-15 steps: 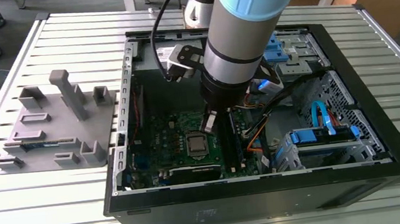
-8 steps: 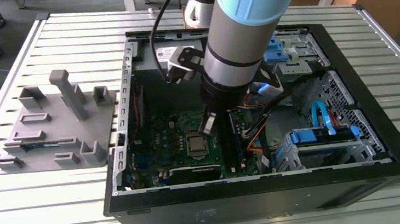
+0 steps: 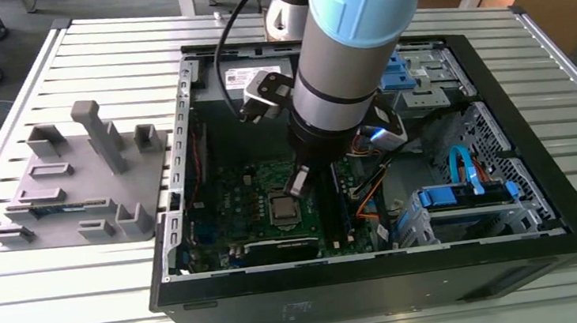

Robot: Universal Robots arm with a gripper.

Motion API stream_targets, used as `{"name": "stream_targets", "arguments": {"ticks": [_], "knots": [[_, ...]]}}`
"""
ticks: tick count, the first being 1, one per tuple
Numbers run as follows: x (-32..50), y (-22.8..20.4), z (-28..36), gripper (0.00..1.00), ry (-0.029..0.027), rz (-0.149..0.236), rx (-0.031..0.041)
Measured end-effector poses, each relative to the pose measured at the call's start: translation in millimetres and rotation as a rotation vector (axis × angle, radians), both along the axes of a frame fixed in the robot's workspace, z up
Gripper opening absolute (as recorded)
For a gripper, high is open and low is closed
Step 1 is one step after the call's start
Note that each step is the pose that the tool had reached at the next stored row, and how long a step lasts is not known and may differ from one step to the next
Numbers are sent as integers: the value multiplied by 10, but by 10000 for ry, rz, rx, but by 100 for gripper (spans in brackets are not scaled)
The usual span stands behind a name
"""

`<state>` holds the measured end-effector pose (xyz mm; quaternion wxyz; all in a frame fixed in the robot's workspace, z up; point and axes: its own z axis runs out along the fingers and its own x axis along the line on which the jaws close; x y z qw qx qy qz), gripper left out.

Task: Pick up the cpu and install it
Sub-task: 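Install the first cpu locking lever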

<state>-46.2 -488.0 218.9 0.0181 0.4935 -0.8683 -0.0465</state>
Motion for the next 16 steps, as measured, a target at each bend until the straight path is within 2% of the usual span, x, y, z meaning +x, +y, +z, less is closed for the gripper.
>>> {"name": "stream_targets", "arguments": {"ticks": [6,11,16], "knots": [[-1,0,-1,11,-2,-49,2],[-1,0,45,11,-3,-60,4],[-4,0,69,11,-4,-71,40]]}}
